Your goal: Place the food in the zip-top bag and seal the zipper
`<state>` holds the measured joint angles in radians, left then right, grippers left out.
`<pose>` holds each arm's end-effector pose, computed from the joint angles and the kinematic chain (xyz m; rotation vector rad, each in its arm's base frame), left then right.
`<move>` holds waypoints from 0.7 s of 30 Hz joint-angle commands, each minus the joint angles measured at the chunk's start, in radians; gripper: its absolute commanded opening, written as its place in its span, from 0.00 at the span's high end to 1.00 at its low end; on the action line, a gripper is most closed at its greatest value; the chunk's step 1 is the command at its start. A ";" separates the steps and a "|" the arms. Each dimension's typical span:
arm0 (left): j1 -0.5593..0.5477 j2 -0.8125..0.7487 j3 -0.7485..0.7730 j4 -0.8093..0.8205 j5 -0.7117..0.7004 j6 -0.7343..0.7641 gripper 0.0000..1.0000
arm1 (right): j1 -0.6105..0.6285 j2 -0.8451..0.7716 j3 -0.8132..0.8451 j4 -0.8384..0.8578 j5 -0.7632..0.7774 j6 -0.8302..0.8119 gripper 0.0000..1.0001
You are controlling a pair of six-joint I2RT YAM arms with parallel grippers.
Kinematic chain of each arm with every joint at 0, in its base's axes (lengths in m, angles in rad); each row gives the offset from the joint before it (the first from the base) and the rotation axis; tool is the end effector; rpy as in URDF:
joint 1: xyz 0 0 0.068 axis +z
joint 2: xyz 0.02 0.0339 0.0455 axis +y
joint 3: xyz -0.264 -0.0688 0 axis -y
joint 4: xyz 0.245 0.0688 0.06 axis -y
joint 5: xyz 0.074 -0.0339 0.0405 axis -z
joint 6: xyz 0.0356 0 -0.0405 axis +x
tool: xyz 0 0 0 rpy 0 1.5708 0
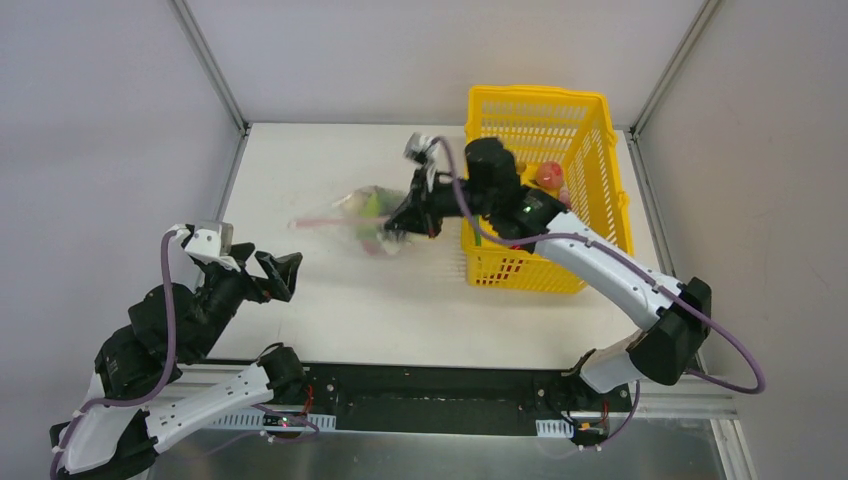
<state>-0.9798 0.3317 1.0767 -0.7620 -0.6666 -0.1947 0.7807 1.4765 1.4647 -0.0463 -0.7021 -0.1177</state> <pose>0.0248 0.0025 0.4079 0.1029 1.5942 -0.3879 0.2267 0.2569 0.4276 -1.2166 1.2252 1.0662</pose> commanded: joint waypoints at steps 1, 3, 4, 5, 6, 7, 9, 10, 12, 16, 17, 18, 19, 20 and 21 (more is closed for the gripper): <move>0.008 -0.022 -0.002 0.034 -0.045 -0.017 0.01 | 0.180 -0.006 -0.133 -0.225 -0.005 -0.187 1.00; 0.008 -0.032 -0.008 0.047 -0.060 -0.016 0.01 | 0.228 -0.010 -0.200 -0.244 -0.033 -0.178 0.86; 0.009 -0.035 -0.008 0.049 -0.062 -0.012 0.01 | 0.239 -0.016 -0.235 -0.243 -0.039 -0.160 0.72; 0.008 -0.037 -0.005 0.044 -0.061 -0.011 0.01 | 0.248 -0.025 -0.256 -0.253 -0.042 -0.149 0.63; 0.008 -0.036 -0.002 0.035 -0.062 -0.013 0.01 | 0.252 -0.038 -0.275 -0.259 -0.046 -0.136 0.56; 0.009 -0.034 0.000 0.028 -0.061 -0.017 0.01 | 0.253 -0.060 -0.290 -0.254 -0.049 -0.119 0.51; 0.008 -0.030 -0.002 0.023 -0.060 -0.020 0.01 | 0.258 -0.113 -0.317 -0.214 -0.050 -0.092 0.40; 0.008 -0.026 -0.007 0.027 -0.060 -0.021 0.01 | 0.259 -0.140 -0.329 -0.186 -0.046 -0.073 0.37; 0.008 -0.014 -0.019 0.033 -0.053 -0.022 0.01 | 0.261 -0.185 -0.348 -0.142 -0.036 -0.048 0.33; 0.008 0.037 -0.034 0.016 -0.031 -0.040 0.01 | 0.263 -0.256 -0.382 -0.109 0.086 0.018 0.33; 0.009 0.048 -0.041 0.011 -0.032 -0.051 0.01 | 0.264 -0.275 -0.400 -0.108 0.091 0.017 0.33; 0.008 0.058 -0.051 0.012 -0.033 -0.062 0.01 | 0.264 -0.290 -0.421 -0.097 0.090 0.025 0.32; 0.008 0.068 -0.062 0.015 -0.032 -0.071 0.01 | 0.264 -0.300 -0.448 -0.075 0.079 0.047 0.32; 0.008 0.077 -0.072 0.017 -0.030 -0.080 0.01 | 0.265 -0.299 -0.468 -0.044 0.054 0.094 0.32; 0.009 0.089 -0.079 0.016 -0.029 -0.087 0.01 | 0.273 -0.291 -0.484 -0.022 0.030 0.138 0.32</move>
<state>-0.9798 0.3653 1.0325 -0.7555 -0.7074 -0.2344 1.0412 1.1854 1.0512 -0.1627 -0.6537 -0.1093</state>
